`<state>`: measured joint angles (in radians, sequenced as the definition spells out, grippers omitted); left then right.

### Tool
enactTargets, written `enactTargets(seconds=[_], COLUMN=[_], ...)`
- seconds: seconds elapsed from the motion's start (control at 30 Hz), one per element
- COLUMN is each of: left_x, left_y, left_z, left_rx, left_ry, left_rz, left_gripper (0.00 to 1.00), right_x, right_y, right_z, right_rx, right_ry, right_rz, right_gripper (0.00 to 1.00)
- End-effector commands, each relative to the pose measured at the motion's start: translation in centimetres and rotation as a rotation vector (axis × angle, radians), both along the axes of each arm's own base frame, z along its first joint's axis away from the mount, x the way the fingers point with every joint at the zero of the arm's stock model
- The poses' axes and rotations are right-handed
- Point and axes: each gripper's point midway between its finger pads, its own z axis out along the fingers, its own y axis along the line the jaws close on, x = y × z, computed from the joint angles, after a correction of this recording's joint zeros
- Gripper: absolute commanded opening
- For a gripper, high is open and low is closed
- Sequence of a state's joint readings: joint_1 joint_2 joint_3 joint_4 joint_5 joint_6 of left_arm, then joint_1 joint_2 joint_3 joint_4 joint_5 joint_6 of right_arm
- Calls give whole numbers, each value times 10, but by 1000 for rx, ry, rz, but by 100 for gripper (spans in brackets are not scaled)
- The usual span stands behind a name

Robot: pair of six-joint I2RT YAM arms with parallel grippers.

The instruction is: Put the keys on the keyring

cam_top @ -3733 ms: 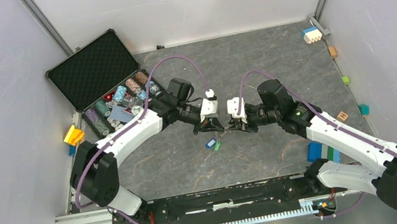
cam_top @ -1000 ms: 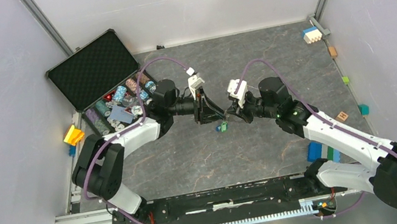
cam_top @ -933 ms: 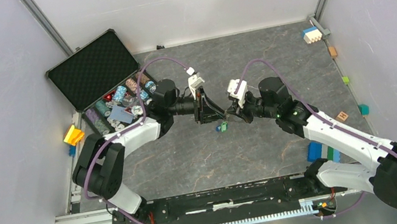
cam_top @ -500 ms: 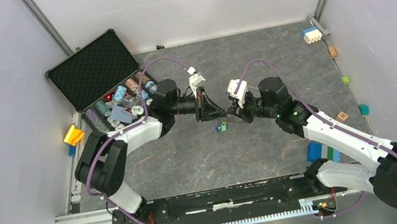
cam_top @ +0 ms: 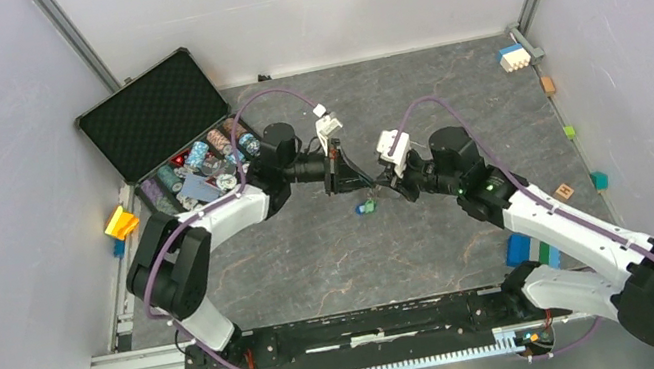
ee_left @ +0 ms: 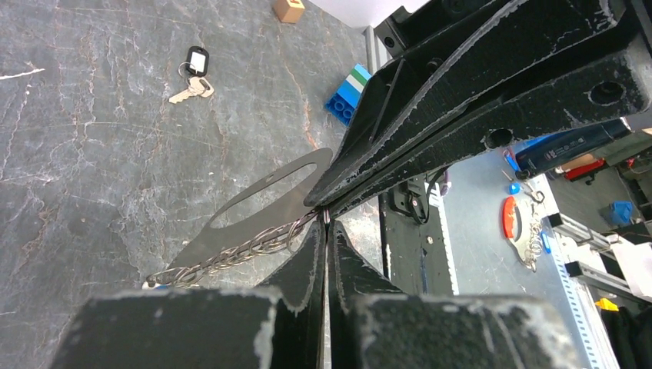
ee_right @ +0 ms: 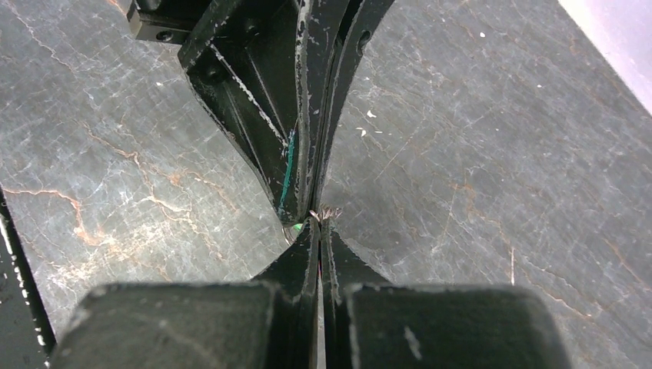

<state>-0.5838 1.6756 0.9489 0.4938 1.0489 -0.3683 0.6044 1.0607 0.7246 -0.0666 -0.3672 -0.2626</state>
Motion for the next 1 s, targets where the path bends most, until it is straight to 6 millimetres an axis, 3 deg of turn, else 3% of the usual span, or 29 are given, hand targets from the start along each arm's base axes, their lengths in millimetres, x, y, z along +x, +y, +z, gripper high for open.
enactTargets(seconds=[0.0,0.1,0.27,0.4,0.67,0.97], left_x=[-3,0,6,8,1,-24], left_y=[-1,3,14,20,23,26], left_z=[16,16,14,19,36,53], left_rx=[9,50,180,242,233,143], left_ry=[-98,-146,-317,-359,-460,-758], left_rz=[-35,-22,-18,-17,-55,-180], left_gripper=[2,2,2,2,2,2], right_x=[9,6,-2,-11,-20,-33], right_y=[-3,-6,-10,-11,-9,9], right_z=[31,26,23,25,29,42], right_rx=[13,-36,-69,-80,-43,22], right_ry=[-128,-142,-165,-186,-211,-229], right_rz=[-6,19,55,97,136,262], right_gripper=[2,13,40,50,60,56])
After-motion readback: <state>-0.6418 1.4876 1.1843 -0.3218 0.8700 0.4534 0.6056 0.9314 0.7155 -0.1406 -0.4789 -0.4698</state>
